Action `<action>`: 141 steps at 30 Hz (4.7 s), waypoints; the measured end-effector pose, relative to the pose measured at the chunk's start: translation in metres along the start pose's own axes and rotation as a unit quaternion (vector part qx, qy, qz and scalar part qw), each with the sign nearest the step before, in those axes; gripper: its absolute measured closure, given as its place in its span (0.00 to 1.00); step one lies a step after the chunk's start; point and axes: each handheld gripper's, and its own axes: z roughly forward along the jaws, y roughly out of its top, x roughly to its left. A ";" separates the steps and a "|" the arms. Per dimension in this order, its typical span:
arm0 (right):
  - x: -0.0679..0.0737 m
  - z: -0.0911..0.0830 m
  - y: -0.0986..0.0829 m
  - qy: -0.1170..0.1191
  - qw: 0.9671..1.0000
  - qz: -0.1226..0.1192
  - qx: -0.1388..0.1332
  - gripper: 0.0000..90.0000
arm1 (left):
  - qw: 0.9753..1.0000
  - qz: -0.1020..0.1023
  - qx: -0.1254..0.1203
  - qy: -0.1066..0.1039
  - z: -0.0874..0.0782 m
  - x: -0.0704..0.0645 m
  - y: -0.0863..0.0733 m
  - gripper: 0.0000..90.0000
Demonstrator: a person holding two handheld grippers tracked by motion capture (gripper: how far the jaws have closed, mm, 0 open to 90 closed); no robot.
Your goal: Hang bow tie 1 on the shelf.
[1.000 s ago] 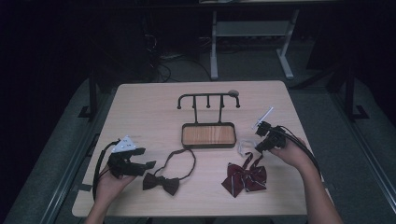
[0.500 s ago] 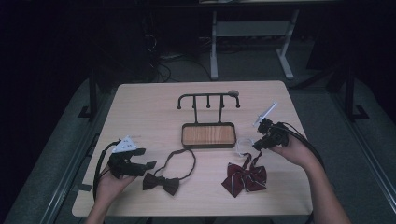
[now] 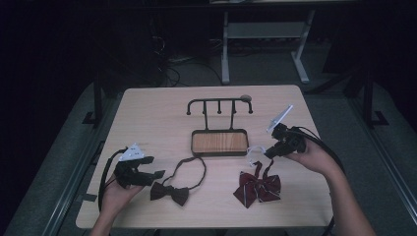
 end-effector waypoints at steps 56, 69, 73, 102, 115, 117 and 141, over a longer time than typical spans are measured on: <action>0.020 -0.075 0.067 -0.040 0.997 -0.066 -0.003 0.96 | 1.000 0.013 0.000 0.003 0.000 -0.001 0.001 0.31; 0.012 -0.084 0.082 -0.044 0.997 -0.061 -0.003 0.96 | 1.000 0.009 0.001 0.001 -0.001 -0.002 0.001 0.31; 0.008 -0.087 0.086 -0.047 0.997 -0.058 -0.002 0.96 | 1.000 0.011 0.001 0.000 -0.001 -0.002 0.001 0.31; -0.030 -0.088 0.099 -0.060 0.998 -0.013 0.010 0.96 | 1.000 0.013 0.002 -0.001 0.000 -0.003 0.001 0.31; -0.041 -0.080 0.102 -0.063 0.998 0.000 0.012 0.95 | 1.000 0.013 0.001 -0.002 0.000 -0.002 0.001 0.31; -0.042 -0.079 0.101 -0.063 0.998 0.004 0.013 0.95 | 1.000 0.013 0.002 -0.002 -0.001 -0.002 0.001 0.31; -0.041 -0.074 0.081 -0.036 0.999 -0.001 0.003 0.84 | 1.000 0.021 0.006 -0.002 -0.001 -0.004 0.002 0.31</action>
